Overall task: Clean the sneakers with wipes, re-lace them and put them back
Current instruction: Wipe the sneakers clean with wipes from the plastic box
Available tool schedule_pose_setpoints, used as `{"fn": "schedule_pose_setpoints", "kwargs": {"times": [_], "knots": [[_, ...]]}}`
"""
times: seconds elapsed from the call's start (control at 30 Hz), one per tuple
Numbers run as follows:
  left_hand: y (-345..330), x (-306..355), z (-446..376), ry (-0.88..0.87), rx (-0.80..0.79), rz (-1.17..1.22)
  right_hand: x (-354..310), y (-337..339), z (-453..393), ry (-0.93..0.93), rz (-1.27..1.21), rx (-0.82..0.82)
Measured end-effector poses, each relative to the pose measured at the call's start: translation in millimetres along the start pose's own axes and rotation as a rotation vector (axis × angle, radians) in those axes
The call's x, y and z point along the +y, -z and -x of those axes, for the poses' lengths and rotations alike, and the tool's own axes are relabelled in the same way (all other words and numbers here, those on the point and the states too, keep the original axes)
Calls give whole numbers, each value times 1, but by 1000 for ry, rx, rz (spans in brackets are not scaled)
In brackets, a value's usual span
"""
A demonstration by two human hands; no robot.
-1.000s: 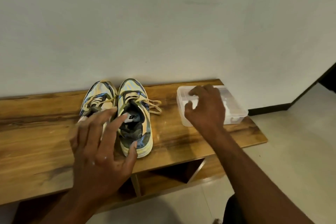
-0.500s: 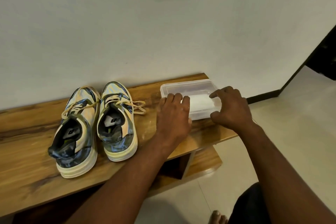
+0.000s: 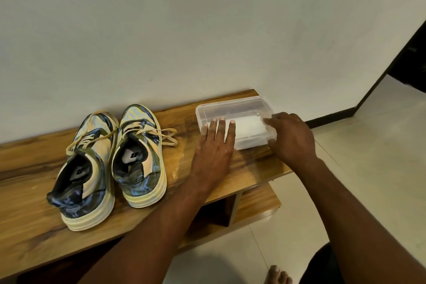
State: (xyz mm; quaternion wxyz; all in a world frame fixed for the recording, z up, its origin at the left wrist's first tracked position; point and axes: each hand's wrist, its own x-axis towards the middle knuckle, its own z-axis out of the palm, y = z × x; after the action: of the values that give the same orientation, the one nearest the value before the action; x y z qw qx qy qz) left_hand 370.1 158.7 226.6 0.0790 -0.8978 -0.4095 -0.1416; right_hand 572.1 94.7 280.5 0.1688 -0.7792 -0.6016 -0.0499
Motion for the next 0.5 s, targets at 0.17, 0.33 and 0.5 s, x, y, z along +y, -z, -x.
{"fn": "schedule_pose_setpoints", "kwargs": {"times": [0.17, 0.33, 0.5], "knots": [[10, 2, 1, -39, -110, -87, -19, 1, 5, -17, 58, 0], [18, 0, -2, -107, -186, -182, -32, 3, 9, -32, 91, 6], [16, 1, -6, -85, -182, -209, -39, 3, 9, -36, 114, -43]]}}
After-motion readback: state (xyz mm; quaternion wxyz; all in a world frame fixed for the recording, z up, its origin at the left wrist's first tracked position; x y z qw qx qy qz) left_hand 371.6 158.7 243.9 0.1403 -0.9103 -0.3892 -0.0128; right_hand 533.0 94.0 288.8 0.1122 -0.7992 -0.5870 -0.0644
